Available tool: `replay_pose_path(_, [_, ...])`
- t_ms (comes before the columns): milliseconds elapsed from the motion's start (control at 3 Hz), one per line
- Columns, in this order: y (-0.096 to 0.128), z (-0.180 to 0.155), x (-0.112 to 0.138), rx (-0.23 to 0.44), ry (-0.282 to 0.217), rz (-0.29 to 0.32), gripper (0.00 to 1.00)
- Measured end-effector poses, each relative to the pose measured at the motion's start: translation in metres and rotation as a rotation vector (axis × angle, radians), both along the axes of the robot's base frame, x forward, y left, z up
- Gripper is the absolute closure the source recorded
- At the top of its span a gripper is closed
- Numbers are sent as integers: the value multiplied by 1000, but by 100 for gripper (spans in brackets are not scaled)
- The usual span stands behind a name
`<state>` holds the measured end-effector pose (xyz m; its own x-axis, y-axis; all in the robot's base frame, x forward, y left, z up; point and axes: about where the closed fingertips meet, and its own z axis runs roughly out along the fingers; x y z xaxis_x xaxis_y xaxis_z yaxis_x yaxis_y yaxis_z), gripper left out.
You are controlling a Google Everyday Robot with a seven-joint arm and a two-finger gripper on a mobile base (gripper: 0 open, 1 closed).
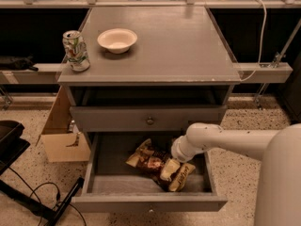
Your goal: Pick brown chip bag from middle drawer and place on counter
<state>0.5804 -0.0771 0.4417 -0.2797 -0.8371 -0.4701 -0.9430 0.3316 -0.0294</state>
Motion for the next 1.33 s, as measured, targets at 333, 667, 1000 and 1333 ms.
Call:
replay_pose_path(333, [10, -36, 4, 5, 45, 14, 0])
replay_pose_path(667, [17, -51, 2, 3, 87, 40, 15])
replay_pose_path(1000, [17, -52, 2, 3, 90, 41, 38])
replay_pose_path(1333, [28, -44, -4, -4, 79, 74, 69])
